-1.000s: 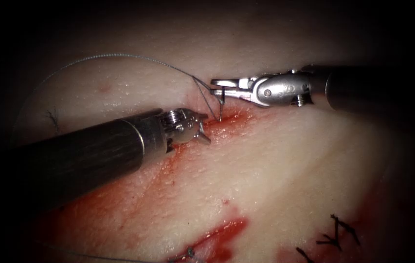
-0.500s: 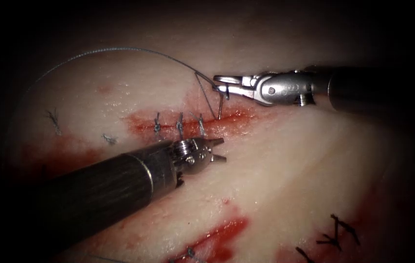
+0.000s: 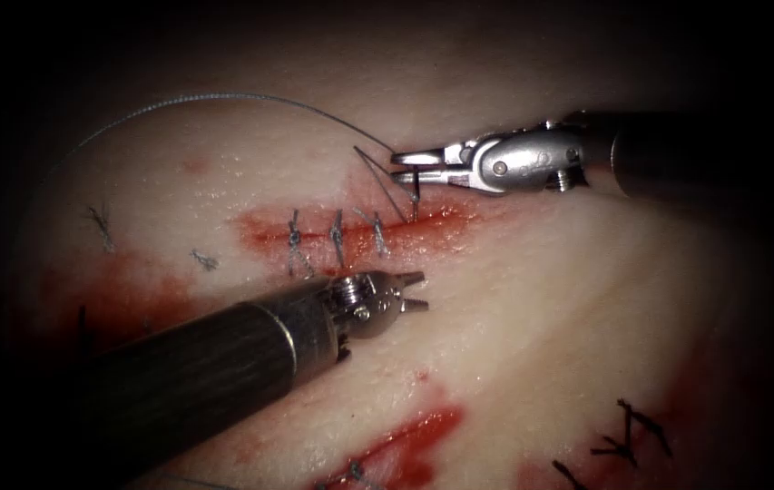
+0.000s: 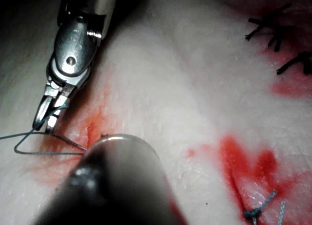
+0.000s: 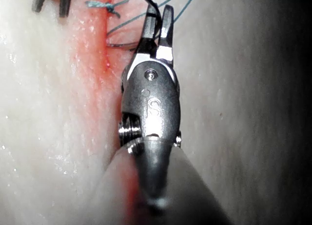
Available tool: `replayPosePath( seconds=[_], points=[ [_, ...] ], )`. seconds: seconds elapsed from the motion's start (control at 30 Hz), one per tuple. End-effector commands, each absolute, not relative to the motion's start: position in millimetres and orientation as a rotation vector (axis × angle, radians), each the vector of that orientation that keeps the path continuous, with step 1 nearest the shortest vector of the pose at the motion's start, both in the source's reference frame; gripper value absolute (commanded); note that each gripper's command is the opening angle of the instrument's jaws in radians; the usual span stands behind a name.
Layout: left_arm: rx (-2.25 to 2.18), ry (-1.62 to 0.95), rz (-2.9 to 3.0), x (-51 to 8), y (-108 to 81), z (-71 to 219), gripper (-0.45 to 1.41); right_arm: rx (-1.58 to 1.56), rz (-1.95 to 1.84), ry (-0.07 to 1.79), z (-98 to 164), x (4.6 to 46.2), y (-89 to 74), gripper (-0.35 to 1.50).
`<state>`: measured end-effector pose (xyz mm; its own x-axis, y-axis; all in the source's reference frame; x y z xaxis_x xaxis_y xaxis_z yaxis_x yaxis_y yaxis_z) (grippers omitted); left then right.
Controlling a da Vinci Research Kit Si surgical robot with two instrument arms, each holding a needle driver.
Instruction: Wound Closure
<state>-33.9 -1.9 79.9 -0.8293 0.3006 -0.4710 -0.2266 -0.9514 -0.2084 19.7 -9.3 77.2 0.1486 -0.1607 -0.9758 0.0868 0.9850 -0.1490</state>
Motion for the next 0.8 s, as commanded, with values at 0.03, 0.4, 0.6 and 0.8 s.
replayPosePath(
  seconds=[0.03,0.4,0.6,0.8],
  points=[
    [-0.745,-0.204,2.758,-34.5,-1.3,80.3,0.42,-0.07,-0.195,1.414,77.6,20.9,-8.6,-0.35],
    [-0.735,-0.234,2.78,-35.0,-1.9,82.3,0.42,-0.07,-0.188,1.401,77.4,20.6,-7.6,-0.35],
    [-0.722,-0.254,2.787,-34.2,-1.8,83.7,0.42,-0.057,-0.174,1.397,77.5,20.2,-7.2,-0.35],
    [-0.721,-0.263,2.778,-33.7,-1.6,84.1,0.42,-0.038,-0.153,1.397,77.4,20.3,-7.0,-0.35]
  ],
)
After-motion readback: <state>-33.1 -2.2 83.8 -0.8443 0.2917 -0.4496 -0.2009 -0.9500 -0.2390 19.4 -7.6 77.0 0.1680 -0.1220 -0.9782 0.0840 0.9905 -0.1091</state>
